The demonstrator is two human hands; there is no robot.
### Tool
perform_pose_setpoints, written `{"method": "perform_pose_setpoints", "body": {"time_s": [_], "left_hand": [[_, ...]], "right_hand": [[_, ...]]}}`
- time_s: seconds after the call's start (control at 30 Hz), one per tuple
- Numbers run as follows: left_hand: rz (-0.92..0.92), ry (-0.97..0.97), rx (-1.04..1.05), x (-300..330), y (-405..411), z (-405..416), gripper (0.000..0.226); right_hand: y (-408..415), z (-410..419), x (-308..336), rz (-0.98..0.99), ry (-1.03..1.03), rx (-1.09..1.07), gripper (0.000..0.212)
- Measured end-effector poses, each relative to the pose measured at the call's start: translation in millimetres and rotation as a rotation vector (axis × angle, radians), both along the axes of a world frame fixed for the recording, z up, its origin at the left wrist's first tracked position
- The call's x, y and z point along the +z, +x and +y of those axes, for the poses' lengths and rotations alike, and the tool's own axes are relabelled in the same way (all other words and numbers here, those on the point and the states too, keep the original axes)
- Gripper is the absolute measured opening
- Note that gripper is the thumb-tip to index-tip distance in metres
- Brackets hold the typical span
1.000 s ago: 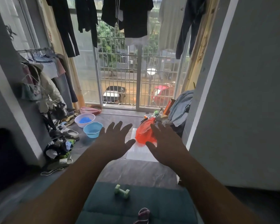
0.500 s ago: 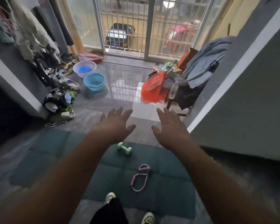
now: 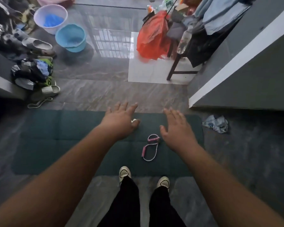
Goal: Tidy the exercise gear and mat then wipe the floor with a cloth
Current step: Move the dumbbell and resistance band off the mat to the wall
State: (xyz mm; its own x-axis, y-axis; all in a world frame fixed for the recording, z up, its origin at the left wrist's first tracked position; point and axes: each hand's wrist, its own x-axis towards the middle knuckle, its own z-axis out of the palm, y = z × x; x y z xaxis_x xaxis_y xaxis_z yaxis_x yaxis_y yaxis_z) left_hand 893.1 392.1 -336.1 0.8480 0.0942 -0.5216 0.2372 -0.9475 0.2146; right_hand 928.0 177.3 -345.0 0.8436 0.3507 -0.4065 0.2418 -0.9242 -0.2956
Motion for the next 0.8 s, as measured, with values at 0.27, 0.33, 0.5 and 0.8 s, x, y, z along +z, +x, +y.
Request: {"method": "perform_pose_setpoints", "body": {"time_s": [0.27,0.33,0.5,0.8], "left_hand": [[0.067,0.015,-0.067,-205,5,-4,0.068],[0.077,0.012,-0.07,-271,9,-10,0.068],[0.085,-0.024,-0.038,-442,14,-29,0.069],[0.102,0.06,-0.45,-695,5,-53,0.07]], "right_hand": [[3,-3,-200,0.095,0.006,-0.046,0.061],[5,-6,-270,0.116,0.004,-0.039,0.06],[10,-12,-448,0.153,-0.032,0.008,0.061],[23,-40,-709,0.017,-0.13,0.317,0.062]]}}
